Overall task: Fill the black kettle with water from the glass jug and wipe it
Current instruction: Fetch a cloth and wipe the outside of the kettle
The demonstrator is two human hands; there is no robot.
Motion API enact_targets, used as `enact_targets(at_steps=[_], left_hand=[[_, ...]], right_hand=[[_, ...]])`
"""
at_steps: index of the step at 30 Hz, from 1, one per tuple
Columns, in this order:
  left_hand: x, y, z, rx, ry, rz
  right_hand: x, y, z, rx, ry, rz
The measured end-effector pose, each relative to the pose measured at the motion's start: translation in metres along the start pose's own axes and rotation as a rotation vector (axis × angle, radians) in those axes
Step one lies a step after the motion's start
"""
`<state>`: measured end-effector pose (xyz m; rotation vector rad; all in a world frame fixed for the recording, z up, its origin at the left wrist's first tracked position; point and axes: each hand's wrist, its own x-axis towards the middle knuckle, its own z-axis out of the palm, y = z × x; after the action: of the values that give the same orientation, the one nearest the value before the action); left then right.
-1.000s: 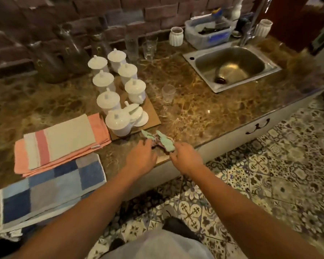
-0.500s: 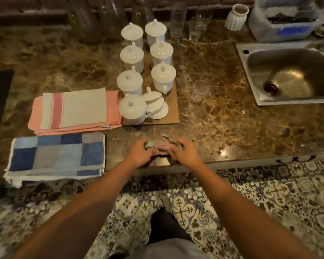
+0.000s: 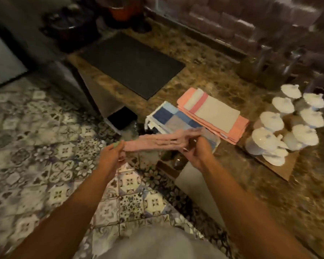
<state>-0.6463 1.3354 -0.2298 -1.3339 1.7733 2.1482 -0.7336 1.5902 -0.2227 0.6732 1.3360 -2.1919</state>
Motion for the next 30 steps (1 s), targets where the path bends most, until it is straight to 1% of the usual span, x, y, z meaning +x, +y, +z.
enact_targets(at_steps=[3, 5, 6, 7, 10, 11, 14, 15, 16, 18, 19, 21, 23, 25, 27, 29, 30], left_hand=[[0.006, 0.01, -0.125, -0.069, 0.225, 0.005], [0.004, 0.01, -0.2, -0.193, 0.3, 0.033], [0.001, 0.011, -0.232, -0.225, 0.297, 0.055], [-0.003, 0.011, -0.262, -0.202, 0.283, 0.095], [-0.006, 0.02, -0.334, 0.115, 0.291, 0.194], [-0.008, 0.029, -0.35, 0.131, 0.247, 0.224], [-0.004, 0.054, -0.39, 0.05, 0.028, 0.254], [0.0, 0.06, -0.402, 0.033, 0.009, 0.256], [0.007, 0.066, -0.416, 0.011, 0.024, 0.264], [0.021, 0.073, -0.443, -0.078, 0.135, 0.28], [0.029, 0.078, -0.455, -0.171, 0.177, 0.288], [0.045, 0.091, -0.476, -0.333, 0.224, 0.305], [0.066, 0.109, -0.5, -0.338, 0.383, 0.316], [0.088, 0.125, -0.532, -0.227, 0.618, 0.311], [0.099, 0.14, -0.565, -0.076, 0.824, 0.279], [0.102, 0.15, -0.596, 0.045, 1.027, 0.253], [0.102, 0.155, -0.61, 0.088, 1.1, 0.262]], right_hand=[[0.0, 0.046, 0.115, 0.045, -0.243, 0.116], [-0.007, 0.085, 0.189, 0.025, -0.402, 0.261], [-0.012, 0.104, 0.225, -0.005, -0.448, 0.317], [-0.018, 0.123, 0.258, -0.038, -0.497, 0.362], [-0.044, 0.176, 0.354, -0.204, -0.642, 0.448], [-0.054, 0.19, 0.382, -0.276, -0.685, 0.469], [-0.073, 0.221, 0.458, -0.547, -0.83, 0.481], [-0.073, 0.228, 0.481, -0.597, -0.843, 0.465], [-0.069, 0.235, 0.504, -0.62, -0.844, 0.445], [-0.052, 0.251, 0.541, -0.663, -0.809, 0.45], [-0.043, 0.26, 0.557, -0.735, -0.806, 0.494], [-0.028, 0.282, 0.584, -0.957, -0.888, 0.619], [-0.011, 0.308, 0.614, -1.115, -1.001, 0.653], [0.009, 0.325, 0.656, -1.168, -1.016, 0.617], [0.03, 0.331, 0.705, -1.099, -0.995, 0.53], [0.045, 0.332, 0.752, -0.873, -0.991, 0.48], [0.046, 0.333, 0.772, -0.769, -1.016, 0.468]])
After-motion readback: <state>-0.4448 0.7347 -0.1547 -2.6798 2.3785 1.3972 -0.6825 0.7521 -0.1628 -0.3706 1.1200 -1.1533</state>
